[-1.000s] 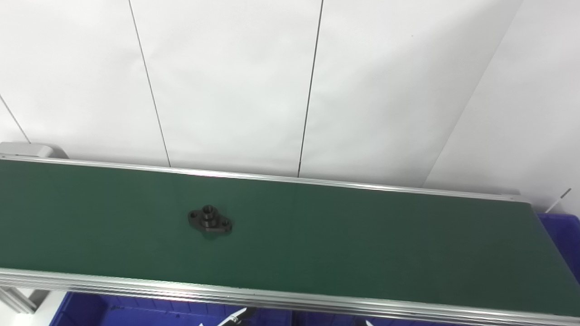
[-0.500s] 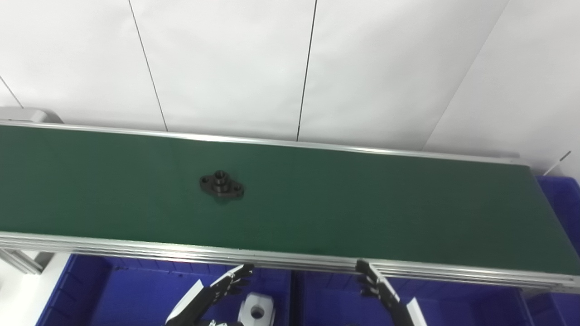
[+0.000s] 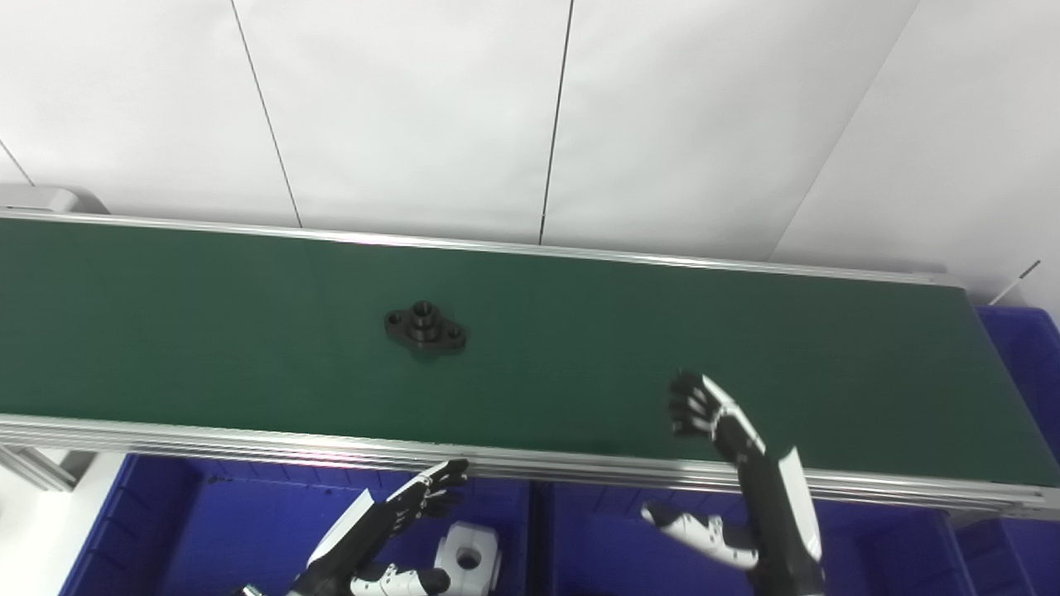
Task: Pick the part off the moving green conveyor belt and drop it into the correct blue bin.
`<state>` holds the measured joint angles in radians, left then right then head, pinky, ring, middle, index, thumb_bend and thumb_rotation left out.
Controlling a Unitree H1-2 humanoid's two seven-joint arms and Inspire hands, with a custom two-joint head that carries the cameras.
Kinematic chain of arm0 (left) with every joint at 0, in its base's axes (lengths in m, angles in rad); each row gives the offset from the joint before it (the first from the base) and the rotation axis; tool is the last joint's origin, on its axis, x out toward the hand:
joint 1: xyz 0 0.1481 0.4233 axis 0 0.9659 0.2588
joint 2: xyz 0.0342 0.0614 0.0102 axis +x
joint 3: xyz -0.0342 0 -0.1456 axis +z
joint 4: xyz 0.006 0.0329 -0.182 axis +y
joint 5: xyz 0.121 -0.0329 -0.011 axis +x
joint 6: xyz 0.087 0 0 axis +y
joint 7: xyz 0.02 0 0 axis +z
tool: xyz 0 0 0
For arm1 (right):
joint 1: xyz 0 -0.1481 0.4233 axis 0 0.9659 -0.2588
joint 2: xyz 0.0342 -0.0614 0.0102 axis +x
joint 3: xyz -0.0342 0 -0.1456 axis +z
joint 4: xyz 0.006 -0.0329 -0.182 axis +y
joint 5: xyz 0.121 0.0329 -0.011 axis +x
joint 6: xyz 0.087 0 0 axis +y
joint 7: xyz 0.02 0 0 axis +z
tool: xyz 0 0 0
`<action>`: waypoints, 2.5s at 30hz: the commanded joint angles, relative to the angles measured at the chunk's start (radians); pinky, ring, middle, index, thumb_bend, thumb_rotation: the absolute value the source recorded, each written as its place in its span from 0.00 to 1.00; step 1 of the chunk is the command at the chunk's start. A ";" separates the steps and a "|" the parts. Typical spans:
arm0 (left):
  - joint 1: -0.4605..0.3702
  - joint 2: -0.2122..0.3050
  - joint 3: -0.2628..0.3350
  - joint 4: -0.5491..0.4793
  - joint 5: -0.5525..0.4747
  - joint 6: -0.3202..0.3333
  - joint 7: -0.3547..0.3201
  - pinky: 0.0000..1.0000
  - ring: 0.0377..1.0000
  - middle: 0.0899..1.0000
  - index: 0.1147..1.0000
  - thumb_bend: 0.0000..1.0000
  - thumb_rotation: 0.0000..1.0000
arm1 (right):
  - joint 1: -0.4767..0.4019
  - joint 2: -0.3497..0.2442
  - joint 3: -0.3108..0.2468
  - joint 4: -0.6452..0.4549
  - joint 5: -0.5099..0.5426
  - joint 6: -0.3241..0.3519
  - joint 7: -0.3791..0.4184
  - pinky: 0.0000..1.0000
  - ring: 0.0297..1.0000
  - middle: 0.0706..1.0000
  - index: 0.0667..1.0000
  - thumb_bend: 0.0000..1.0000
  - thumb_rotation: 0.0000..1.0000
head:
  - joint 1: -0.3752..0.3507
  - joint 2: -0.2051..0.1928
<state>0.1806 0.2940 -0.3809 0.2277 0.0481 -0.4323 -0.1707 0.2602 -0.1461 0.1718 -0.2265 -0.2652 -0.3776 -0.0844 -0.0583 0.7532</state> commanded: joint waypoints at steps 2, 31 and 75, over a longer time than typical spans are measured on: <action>-0.004 0.000 0.010 -0.014 -0.005 -0.038 -0.010 0.80 0.82 0.88 0.92 0.90 0.71 | -0.056 0.006 -0.025 -0.063 -0.012 0.064 0.029 0.68 0.77 0.81 0.84 0.75 0.32 | 0.002 -0.003; -0.013 -0.002 -0.001 -0.002 0.020 -0.038 -0.026 0.77 0.81 0.86 0.90 0.92 0.71 | -0.514 0.016 0.017 0.225 -0.276 0.378 0.129 0.61 0.68 0.72 0.78 0.81 0.19 | -0.029 -0.029; -0.017 0.010 -0.047 -0.026 0.038 -0.038 0.017 0.76 0.79 0.86 0.89 0.91 0.73 | -0.754 -0.016 0.269 0.655 -0.497 0.393 0.106 0.66 0.75 0.76 0.79 0.82 0.20 | -0.029 -0.014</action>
<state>0.1687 0.2980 -0.4276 0.2286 0.0925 -0.4323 -0.1664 -0.4592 -0.1619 0.4448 0.4437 -0.7645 0.0223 0.0325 -0.0890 0.7394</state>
